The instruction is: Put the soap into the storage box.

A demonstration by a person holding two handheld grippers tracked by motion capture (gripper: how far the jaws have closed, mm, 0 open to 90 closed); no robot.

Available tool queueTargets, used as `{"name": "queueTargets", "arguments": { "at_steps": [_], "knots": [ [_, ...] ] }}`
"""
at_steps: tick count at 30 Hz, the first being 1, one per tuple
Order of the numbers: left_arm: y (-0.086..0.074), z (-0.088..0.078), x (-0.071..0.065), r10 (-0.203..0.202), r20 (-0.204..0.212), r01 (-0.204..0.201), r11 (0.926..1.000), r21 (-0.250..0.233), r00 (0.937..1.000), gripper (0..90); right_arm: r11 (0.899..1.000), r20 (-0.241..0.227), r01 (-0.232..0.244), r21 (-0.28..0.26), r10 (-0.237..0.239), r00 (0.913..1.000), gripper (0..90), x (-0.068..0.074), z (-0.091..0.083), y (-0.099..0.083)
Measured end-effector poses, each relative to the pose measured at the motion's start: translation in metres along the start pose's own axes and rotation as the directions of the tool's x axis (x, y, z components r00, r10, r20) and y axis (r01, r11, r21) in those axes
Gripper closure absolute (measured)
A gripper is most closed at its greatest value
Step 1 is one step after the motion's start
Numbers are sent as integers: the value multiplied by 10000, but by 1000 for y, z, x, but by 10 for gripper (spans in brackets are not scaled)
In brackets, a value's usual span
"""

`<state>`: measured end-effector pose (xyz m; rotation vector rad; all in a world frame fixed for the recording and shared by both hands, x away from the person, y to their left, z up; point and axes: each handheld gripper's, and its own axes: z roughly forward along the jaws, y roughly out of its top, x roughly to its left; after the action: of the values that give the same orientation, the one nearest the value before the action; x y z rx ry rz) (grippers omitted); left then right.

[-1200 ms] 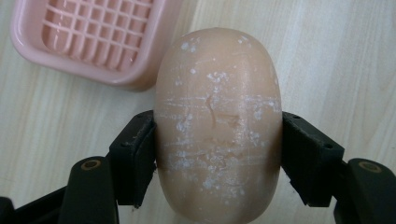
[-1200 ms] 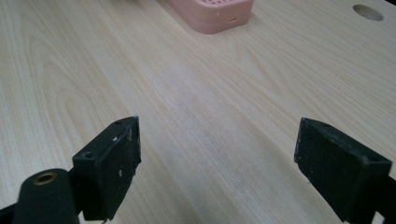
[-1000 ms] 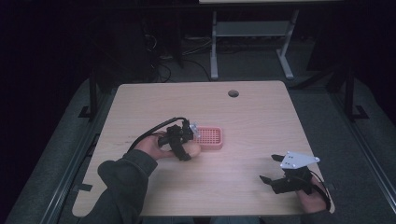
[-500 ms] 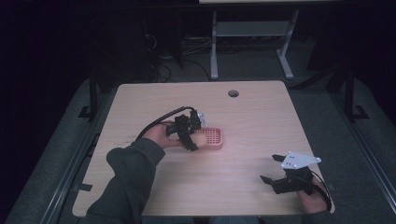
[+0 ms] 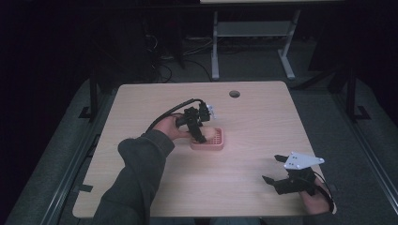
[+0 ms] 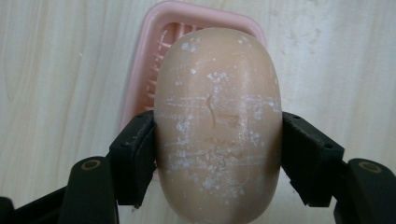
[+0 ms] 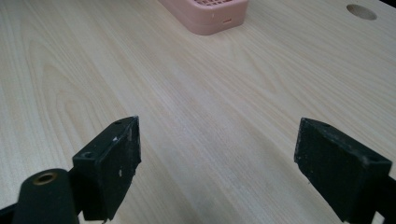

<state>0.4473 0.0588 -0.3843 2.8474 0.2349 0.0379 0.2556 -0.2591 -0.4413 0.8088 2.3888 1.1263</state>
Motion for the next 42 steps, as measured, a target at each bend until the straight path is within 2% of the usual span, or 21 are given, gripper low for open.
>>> {"name": "queueTargets", "arguments": {
  "at_steps": [4, 5, 9, 23, 28, 42],
  "knots": [
    [4, 4, 5, 22, 53, -22, 10000, 41, 10000, 326, 9999, -15, -154, -67, 154, 9999, 141, 0, -1, 0],
    [6, 6, 8, 11, 40, -11, 10000, -74, 10000, 326, 9998, -8, -204, -38, 204, 9998, 141, -1, -1, 0],
    [6, 13, 12, -192, 139, 192, 9998, -30, 9997, 326, 9998, -23, -208, -40, 208, 9998, 141, -1, -1, -1],
    [4, 24, 22, -121, 143, 118, 9998, 163, 9998, 326, 9999, -79, -150, 10, 150, 9999, 141, -2, 0, -2],
    [3, 26, 24, -224, 212, 219, 9995, 206, 9995, 326, 9999, -99, -123, 26, 123, 9999, 141, -1, 0, -1],
    [6, 29, 21, 74, 233, -80, 9996, 260, 9997, 326, 9999, -127, -104, 26, 104, 9999, 141, -1, 0, -2]
  ]
}}
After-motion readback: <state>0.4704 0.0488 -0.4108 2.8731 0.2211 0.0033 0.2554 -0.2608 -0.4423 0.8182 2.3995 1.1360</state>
